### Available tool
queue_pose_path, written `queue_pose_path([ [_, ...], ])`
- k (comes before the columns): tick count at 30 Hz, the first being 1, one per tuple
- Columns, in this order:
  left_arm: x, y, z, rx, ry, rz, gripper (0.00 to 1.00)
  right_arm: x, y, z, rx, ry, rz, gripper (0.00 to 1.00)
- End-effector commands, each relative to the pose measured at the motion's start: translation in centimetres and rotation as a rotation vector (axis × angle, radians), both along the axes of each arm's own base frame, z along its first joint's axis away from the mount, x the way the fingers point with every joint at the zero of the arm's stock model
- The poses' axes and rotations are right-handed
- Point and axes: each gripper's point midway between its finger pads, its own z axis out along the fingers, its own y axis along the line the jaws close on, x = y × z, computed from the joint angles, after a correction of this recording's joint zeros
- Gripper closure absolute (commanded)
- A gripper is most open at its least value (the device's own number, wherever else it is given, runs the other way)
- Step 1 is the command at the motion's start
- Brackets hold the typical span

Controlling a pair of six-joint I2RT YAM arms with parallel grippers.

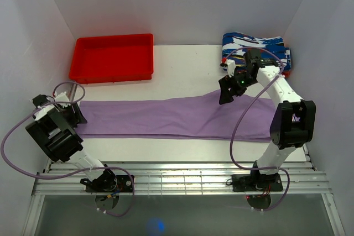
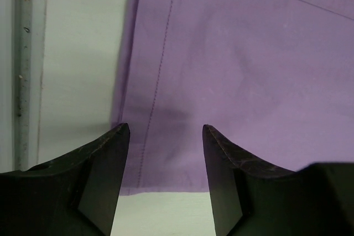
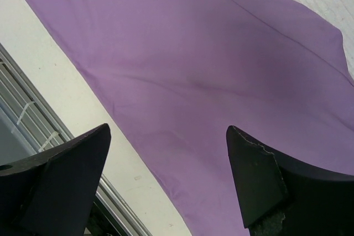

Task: Fold and stack the trousers
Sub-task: Fold the trousers

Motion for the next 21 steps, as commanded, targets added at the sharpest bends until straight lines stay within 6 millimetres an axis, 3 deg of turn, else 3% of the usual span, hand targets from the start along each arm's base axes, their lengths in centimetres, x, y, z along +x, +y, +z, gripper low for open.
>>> queue_pose_path([
  [1, 0.9, 2.0, 0.5, 0.104, -0.054, -0.029, 0.34, -0.9, -0.2, 0.9, 0.001, -0.018, 0.007, 0.1],
  [8, 1.0, 3.7, 1.5, 0.147, -0.08, -0.052, 0.35, -1.5, -0.4, 0.4, -0.006, 0.001, 0.018, 0.1],
  [11, 1.3, 3.9, 1.0, 0.13, -0.07, -0.057, 0.35, -1.2, -0.3, 0.4, -0.003, 0.002, 0.02, 0.1],
  [16, 0.8, 2.4, -1.2, 0.064, -0.044, -0.091, 0.36, -1.1, -0.5, 0.3, -0.015, -0.001, 0.022, 0.1],
  [21, 0.1, 0.9, -3.6, -0.028, -0.004, -0.067, 0.48, -1.4, -0.5, 0.1, -0.015, 0.012, 0.025, 0.1],
])
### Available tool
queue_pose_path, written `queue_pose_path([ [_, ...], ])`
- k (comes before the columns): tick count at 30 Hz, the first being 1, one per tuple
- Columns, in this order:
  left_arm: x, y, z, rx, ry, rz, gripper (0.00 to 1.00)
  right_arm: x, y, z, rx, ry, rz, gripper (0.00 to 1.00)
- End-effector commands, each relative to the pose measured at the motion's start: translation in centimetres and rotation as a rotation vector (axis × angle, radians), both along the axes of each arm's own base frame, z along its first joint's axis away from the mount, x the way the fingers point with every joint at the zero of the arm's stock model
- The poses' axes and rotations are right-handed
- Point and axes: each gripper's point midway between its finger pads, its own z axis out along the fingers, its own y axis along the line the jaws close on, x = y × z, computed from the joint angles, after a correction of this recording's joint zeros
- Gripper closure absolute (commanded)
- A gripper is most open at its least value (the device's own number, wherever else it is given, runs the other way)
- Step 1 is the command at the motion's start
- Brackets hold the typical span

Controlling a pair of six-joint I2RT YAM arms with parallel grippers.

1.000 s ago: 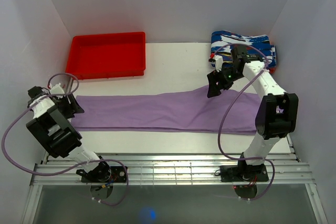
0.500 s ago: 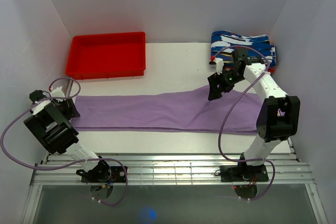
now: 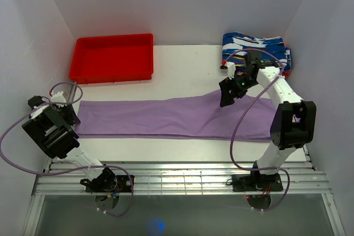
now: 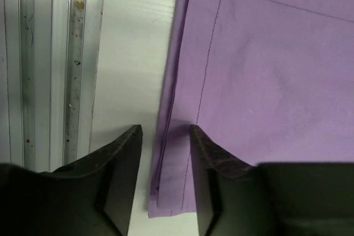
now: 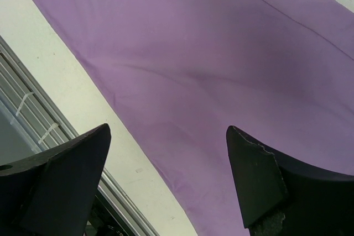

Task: Fold and stack the trousers
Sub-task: Fold the trousers

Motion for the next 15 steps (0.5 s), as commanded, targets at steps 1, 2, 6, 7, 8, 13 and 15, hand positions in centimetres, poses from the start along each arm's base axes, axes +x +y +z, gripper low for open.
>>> queue_pose_path([
  [1, -1.0, -2.6, -2.9, -0.134, 0.051, 0.001, 0.51, -0.2, -0.1, 0.7, 0.007, -0.012, 0.008, 0.1],
  [2, -1.0, -3.4, -3.2, -0.174, 0.049, -0.003, 0.55, -0.2, 0.0, 0.7, 0.008, -0.013, 0.01, 0.1],
  [6, -0.9, -5.4, -3.6, -0.27, 0.058, -0.003, 0.68, -0.3, -0.1, 0.7, 0.006, -0.009, 0.014, 0.1],
  [7, -0.9, -5.8, -3.7, -0.288, 0.061, 0.005, 0.68, -0.5, -0.1, 0.6, 0.008, -0.002, 0.016, 0.1],
  [8, -0.8, -6.1, -3.9, -0.304, 0.067, 0.007, 0.68, -0.6, -0.1, 0.5, 0.007, 0.001, 0.019, 0.1],
  [13, -0.4, -6.6, -3.9, -0.354, 0.075, 0.029, 0.71, -0.8, -0.1, 0.4, 0.007, 0.002, 0.024, 0.1],
  [15, 0.0, -6.3, -3.6, -0.357, 0.071, 0.041, 0.85, -0.8, -0.1, 0.5, 0.008, -0.002, 0.025, 0.1],
])
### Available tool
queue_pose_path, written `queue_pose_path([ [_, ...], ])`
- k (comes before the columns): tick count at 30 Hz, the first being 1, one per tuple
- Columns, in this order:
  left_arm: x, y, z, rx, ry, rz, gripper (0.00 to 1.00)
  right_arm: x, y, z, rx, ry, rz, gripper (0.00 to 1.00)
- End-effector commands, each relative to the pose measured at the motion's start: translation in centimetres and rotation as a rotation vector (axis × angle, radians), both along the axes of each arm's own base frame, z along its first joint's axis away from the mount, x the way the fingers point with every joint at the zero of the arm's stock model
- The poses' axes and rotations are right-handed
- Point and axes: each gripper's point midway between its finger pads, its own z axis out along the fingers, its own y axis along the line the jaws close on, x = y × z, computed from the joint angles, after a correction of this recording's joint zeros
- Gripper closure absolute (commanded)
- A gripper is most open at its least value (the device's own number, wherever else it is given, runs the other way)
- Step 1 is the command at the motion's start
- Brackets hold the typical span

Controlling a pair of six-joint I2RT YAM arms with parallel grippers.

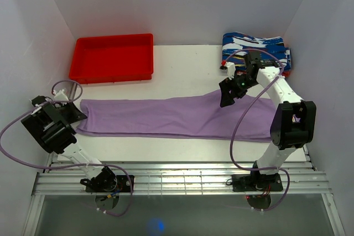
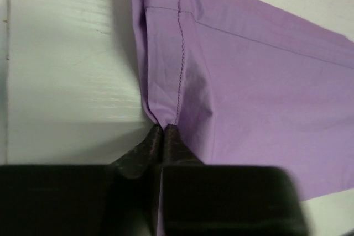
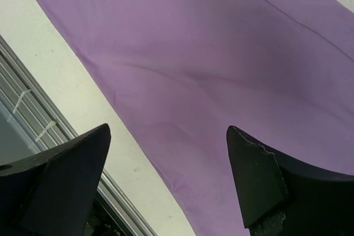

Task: Fold and stack the trousers
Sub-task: Fold the trousers

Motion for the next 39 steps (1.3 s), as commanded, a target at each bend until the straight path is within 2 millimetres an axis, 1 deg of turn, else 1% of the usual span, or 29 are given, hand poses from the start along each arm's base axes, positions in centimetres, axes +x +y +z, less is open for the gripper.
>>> queue_pose_path([
  [1, -2.5, -2.6, -2.7, -0.119, 0.158, 0.012, 1.0, -0.7, -0.1, 0.6, 0.007, -0.003, 0.014, 0.09],
  [3, -1.3, -1.5, -1.1, -0.092, 0.12, 0.02, 1.0, -0.7, -0.1, 0.6, 0.005, -0.002, 0.015, 0.09],
  [4, -0.9, -1.0, 0.4, -0.074, 0.087, 0.023, 1.0, -0.7, -0.2, 0.6, 0.002, -0.004, 0.016, 0.09],
  [5, -0.5, -0.5, 1.5, -0.053, 0.068, 0.023, 1.0, -0.8, -0.2, 0.6, 0.0, -0.007, 0.019, 0.08],
  [6, 0.5, 0.7, 3.3, -0.006, 0.03, 0.019, 1.0, -1.0, -0.3, 0.5, -0.003, -0.007, 0.022, 0.08],
  [7, 0.7, 1.1, 4.6, 0.017, 0.018, 0.022, 1.0, -1.1, -0.4, 0.4, -0.008, -0.008, 0.023, 0.08],
  [8, 0.8, 2.1, 5.5, 0.048, 0.01, 0.036, 1.0, -1.2, -0.5, 0.3, -0.01, -0.013, 0.03, 0.08],
  [9, 1.6, 3.5, 7.2, 0.091, -0.02, 0.04, 1.0, -1.3, -0.5, 0.3, -0.011, -0.012, 0.031, 0.08],
  [10, 1.4, 3.9, 7.7, 0.097, -0.01, 0.045, 1.0, -1.4, -0.6, 0.3, -0.011, -0.014, 0.032, 0.08],
  [12, 1.1, 5.6, 8.5, 0.139, -0.004, 0.051, 1.0, -1.3, -0.6, 0.3, -0.01, -0.02, 0.036, 0.08],
  [13, 1.2, 6.5, 9.5, 0.162, -0.016, 0.059, 1.0, -1.3, -0.7, 0.4, -0.009, -0.021, 0.034, 0.07],
  [14, 1.3, 7.0, 10.0, 0.18, -0.02, 0.056, 1.0, -1.2, -0.7, 0.3, -0.009, -0.022, 0.034, 0.07],
  [15, 1.4, 7.4, 10.6, 0.196, -0.031, 0.052, 1.0, -1.2, -0.8, 0.4, -0.008, -0.024, 0.035, 0.07],
  [16, 1.8, 7.9, 11.8, 0.222, -0.05, 0.043, 1.0, -1.1, -0.9, 0.4, -0.007, -0.025, 0.032, 0.07],
  [18, 2.1, 7.4, 12.9, 0.213, -0.076, 0.015, 1.0, -1.1, -1.0, 0.3, -0.006, -0.019, 0.031, 0.07],
  [22, 2.3, 4.8, 13.9, 0.211, -0.073, -0.058, 1.0, -1.2, -1.7, 0.1, -0.003, -0.012, 0.016, 0.06],
  [23, 2.1, 4.0, 13.6, 0.203, -0.065, -0.07, 1.0, -1.3, -1.8, 0.1, -0.003, -0.013, 0.015, 0.06],
  [24, 2.1, 3.4, 13.9, 0.206, -0.067, -0.078, 1.0, -1.3, -2.0, 0.1, -0.001, -0.014, 0.012, 0.06],
  [27, 2.4, 0.4, 13.1, 0.179, -0.04, -0.119, 1.0, -1.5, -2.4, -0.1, 0.001, -0.008, 0.005, 0.06],
  [28, 2.8, -1.3, 13.5, 0.185, -0.046, -0.154, 1.0, -1.4, -2.6, -0.1, 0.0, -0.009, 0.004, 0.06],
  [29, 2.8, -2.4, 13.5, 0.176, -0.046, -0.169, 1.0, -1.4, -2.7, -0.2, 0.0, -0.009, 0.002, 0.06],
  [30, 2.7, -3.8, 13.0, 0.149, -0.03, -0.169, 1.0, -1.5, -2.8, -0.2, 0.0, -0.005, 0.0, 0.06],
  [31, 3.0, -6.0, 13.4, 0.147, -0.037, -0.212, 1.0, -1.4, -3.0, -0.2, 0.0, -0.002, -0.007, 0.06],
  [33, 2.8, -9.0, 13.1, 0.099, -0.014, -0.232, 1.0, -1.7, -3.3, -0.4, 0.0, 0.013, -0.008, 0.06],
  [34, 3.2, -11.3, 13.3, 0.087, -0.022, -0.274, 1.0, -1.8, -3.7, -0.6, -0.001, 0.026, -0.019, 0.06],
  [35, 3.3, -12.8, 13.9, 0.062, -0.045, -0.293, 1.0, -1.9, -3.9, -0.8, -0.001, 0.032, -0.022, 0.06],
  [36, 3.4, -13.8, 14.0, 0.055, -0.045, -0.295, 1.0, -2.1, -3.9, -0.9, -0.004, 0.036, -0.019, 0.05],
  [37, 3.7, -16.2, 13.9, 0.036, -0.044, -0.321, 1.0, -2.2, -5.0, -1.2, 0.0, 0.047, -0.051, 0.05],
  [39, 3.9, -18.4, 13.9, 0.025, -0.038, -0.336, 1.0, -2.3, -5.4, -1.3, 0.004, 0.051, -0.063, 0.05],
])
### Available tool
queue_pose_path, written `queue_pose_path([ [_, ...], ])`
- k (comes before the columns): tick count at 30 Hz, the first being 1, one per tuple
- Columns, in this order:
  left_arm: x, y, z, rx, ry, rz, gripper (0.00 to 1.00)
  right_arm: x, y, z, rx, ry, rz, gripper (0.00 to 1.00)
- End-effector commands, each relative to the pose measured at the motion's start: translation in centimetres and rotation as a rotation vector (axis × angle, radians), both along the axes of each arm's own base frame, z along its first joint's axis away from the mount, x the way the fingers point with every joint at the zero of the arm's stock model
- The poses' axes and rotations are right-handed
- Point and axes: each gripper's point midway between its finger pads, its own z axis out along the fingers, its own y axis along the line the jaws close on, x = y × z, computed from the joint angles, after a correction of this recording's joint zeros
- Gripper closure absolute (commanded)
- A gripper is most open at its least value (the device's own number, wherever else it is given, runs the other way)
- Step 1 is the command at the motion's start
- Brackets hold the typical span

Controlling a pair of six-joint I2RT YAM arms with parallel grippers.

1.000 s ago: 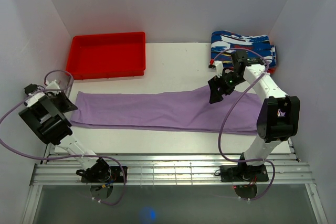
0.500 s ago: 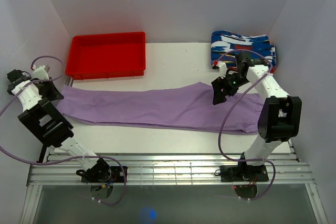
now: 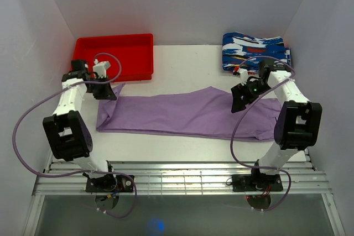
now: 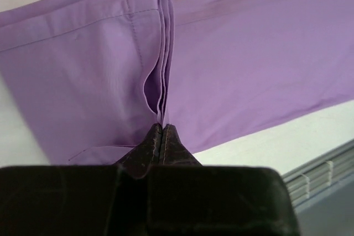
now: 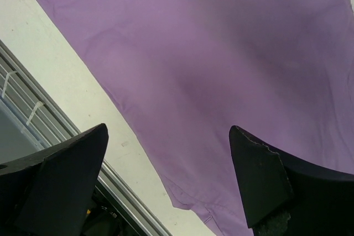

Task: Fold and stack the trousers
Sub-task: Fold the trousers

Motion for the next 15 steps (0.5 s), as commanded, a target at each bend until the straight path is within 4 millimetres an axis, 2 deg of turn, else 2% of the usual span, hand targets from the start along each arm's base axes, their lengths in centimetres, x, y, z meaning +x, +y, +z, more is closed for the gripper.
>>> queue_pose_path([
  [1, 0.6, -5.2, 2.1, -0.076, -0.036, 0.013, 1.0, -1.1, -1.2, 0.6, 0.026, 0.005, -0.022, 0.05],
  [3, 0.8, -7.1, 1.6, -0.094, -0.015, 0.0, 1.0, -1.2, -1.5, 0.5, 0.026, 0.012, -0.029, 0.04],
  [4, 1.0, -8.8, 1.4, -0.112, -0.002, -0.003, 1.0, -1.2, -1.8, 0.4, 0.026, 0.015, -0.036, 0.04],
  [6, 1.3, -10.2, 0.5, -0.114, 0.021, -0.009, 1.0, -1.5, -2.2, 0.0, 0.022, 0.034, -0.043, 0.04],
  [7, 1.5, -12.1, 0.3, -0.117, 0.018, -0.046, 1.0, -1.5, -2.5, -0.1, 0.013, 0.035, -0.045, 0.03],
  [9, 2.0, -13.3, -0.4, -0.13, 0.033, -0.04, 1.0, -1.9, -2.9, -0.6, 0.004, 0.055, -0.055, 0.03],
  [15, 1.7, -18.0, -1.0, -0.191, 0.036, -0.08, 1.0, -3.0, -3.9, -2.4, -0.035, 0.109, -0.066, 0.0],
])
